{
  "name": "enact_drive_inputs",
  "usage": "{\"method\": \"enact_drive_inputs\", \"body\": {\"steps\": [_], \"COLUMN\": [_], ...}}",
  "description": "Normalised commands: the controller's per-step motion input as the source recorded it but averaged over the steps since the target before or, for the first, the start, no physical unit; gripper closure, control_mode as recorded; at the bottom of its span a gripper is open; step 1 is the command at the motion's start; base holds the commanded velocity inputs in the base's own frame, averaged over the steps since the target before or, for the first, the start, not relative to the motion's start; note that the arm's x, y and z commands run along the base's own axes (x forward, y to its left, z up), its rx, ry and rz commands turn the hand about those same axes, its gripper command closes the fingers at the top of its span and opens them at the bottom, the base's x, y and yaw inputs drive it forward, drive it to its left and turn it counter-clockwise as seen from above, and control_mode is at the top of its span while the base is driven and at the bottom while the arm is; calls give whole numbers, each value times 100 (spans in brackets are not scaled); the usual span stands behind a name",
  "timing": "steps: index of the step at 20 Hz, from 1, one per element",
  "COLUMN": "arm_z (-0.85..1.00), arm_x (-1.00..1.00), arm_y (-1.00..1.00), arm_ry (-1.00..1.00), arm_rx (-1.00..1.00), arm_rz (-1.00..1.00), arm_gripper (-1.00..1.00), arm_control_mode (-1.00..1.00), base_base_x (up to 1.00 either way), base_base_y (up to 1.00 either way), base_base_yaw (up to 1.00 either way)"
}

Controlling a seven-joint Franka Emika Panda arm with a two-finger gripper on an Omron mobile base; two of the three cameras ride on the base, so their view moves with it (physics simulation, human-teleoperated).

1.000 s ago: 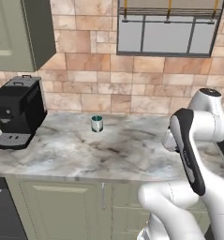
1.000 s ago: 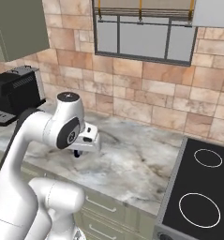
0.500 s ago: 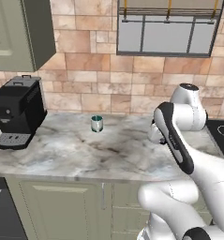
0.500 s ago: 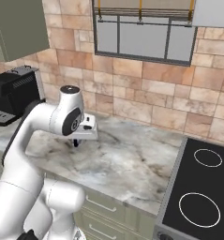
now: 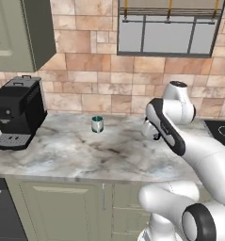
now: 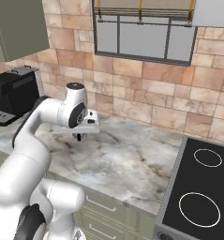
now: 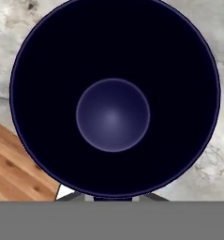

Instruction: Clear the mugs and bowl far away from the sink.

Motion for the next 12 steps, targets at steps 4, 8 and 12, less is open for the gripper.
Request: {"method": "enact_drive_inputs", "body": {"steps": [4,8,12], "arm_z": [-24,-29,-28], "arm_x": [34,26,14], "arm_y": [0,0,0], "arm_ry": [0,0,0], "arm_rx": [0,0,0], "arm_rz": [9,7,6], "arm_gripper": [100,100,100], "arm_control_mode": [-100,-100,-100], "base_base_x": [0,0,0], "base_base_y": [0,0,0], "base_base_yaw": [0,0,0]}}
